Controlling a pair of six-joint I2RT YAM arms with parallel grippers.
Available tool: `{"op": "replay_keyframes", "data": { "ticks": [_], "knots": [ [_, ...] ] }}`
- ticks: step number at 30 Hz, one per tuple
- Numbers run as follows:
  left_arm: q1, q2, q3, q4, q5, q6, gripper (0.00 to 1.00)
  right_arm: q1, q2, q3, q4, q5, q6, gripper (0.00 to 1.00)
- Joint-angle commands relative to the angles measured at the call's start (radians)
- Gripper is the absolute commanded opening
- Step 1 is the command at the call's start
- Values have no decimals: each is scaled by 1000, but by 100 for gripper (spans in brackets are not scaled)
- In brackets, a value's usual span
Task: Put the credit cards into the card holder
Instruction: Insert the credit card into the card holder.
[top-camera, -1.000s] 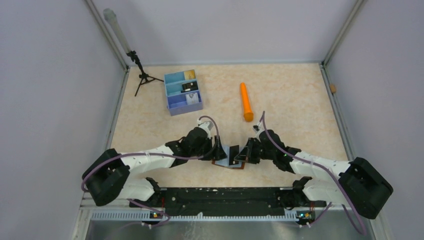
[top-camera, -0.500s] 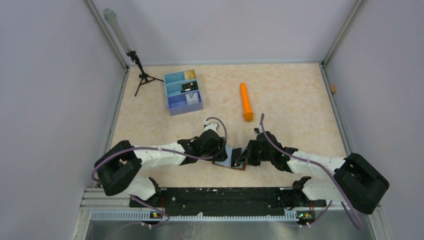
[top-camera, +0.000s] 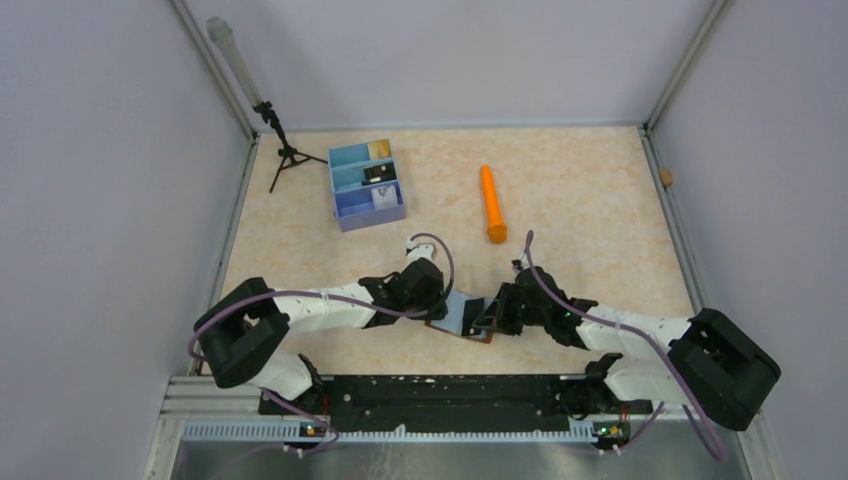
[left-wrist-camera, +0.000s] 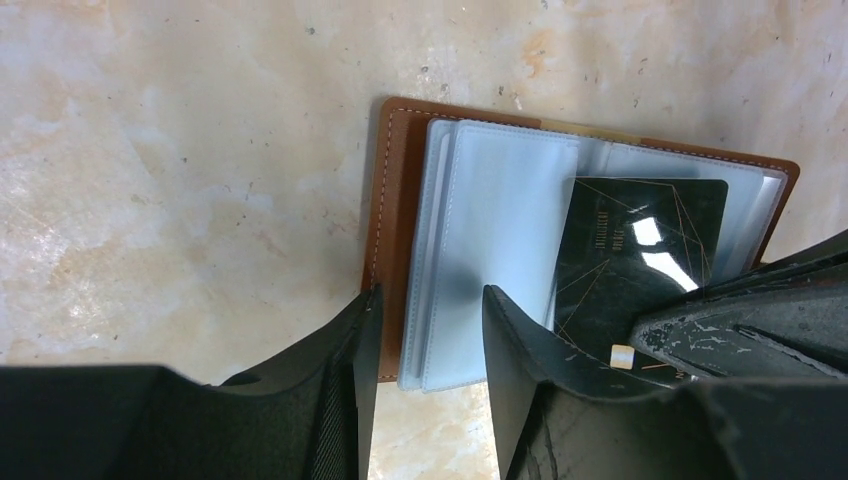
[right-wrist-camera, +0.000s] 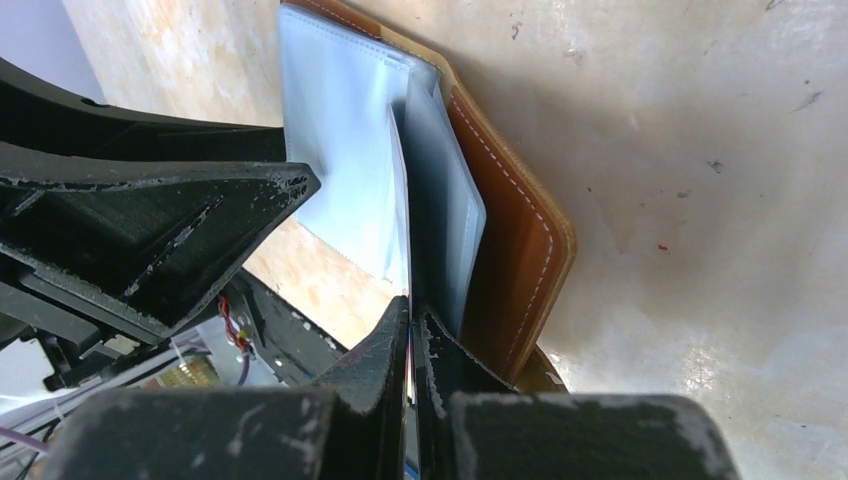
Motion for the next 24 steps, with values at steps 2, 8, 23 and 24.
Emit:
{"op": "replay_keyframes", "data": {
  "ticks": [2,8,23,24],
  "knots": [
    [-3,35,3,-39,-7,-16,44,11,-17,-26,27,18,20,0],
    [-3,33,-4,-33,0,-21,39,11,30,-7,47,31,2,0],
    [-3,40,-10,-18,24,-25,36,12,117,-52,157,70,43,0],
    [-3,41,-9,-17,26,-25,35,12,121,-55,163,75,46,0]
  ]
}}
